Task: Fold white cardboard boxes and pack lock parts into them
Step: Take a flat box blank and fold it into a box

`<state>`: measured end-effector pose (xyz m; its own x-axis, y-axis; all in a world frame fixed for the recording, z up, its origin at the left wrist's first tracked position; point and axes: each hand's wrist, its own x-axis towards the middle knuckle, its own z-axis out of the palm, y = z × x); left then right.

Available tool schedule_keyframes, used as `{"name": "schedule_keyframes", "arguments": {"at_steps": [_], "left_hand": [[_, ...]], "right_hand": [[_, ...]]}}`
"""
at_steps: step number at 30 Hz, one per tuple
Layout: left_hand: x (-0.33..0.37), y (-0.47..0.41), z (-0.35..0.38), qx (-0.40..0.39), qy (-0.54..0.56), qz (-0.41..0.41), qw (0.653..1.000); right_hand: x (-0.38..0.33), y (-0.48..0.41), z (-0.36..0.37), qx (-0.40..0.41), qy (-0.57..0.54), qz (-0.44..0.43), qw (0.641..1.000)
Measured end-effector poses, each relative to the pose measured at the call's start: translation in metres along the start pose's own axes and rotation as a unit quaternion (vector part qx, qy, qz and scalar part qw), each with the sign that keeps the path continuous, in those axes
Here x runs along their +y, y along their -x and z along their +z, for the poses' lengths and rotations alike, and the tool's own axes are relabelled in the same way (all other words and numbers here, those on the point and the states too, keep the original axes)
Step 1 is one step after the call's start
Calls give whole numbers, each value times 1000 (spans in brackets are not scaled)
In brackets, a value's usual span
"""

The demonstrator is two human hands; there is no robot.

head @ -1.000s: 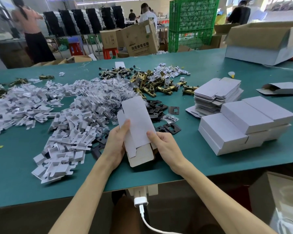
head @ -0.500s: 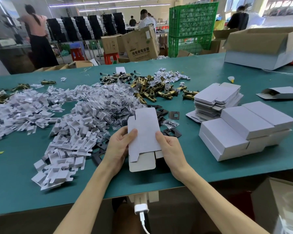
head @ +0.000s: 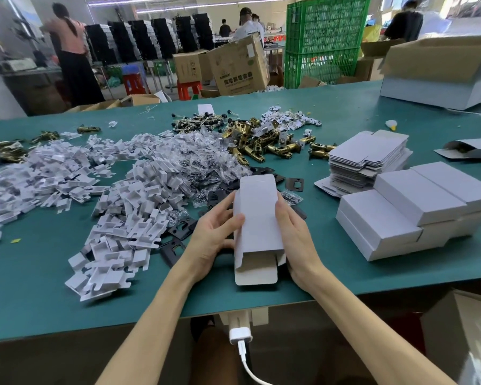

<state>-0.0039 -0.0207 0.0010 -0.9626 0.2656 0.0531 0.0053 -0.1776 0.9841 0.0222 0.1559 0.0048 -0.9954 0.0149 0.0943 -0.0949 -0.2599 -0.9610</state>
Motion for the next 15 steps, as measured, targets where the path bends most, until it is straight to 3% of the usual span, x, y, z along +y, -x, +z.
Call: {"name": "schedule_keyframes", "arguments": {"at_steps": [5,15], "left_hand": [[0,2,2,2,-35,7,999],[-4,0,-2,33,-46,11,998]], "right_hand": [[3,-2,1,-28,27,-22,999],[8,-3,-3,13,10,-4,1000]]}}
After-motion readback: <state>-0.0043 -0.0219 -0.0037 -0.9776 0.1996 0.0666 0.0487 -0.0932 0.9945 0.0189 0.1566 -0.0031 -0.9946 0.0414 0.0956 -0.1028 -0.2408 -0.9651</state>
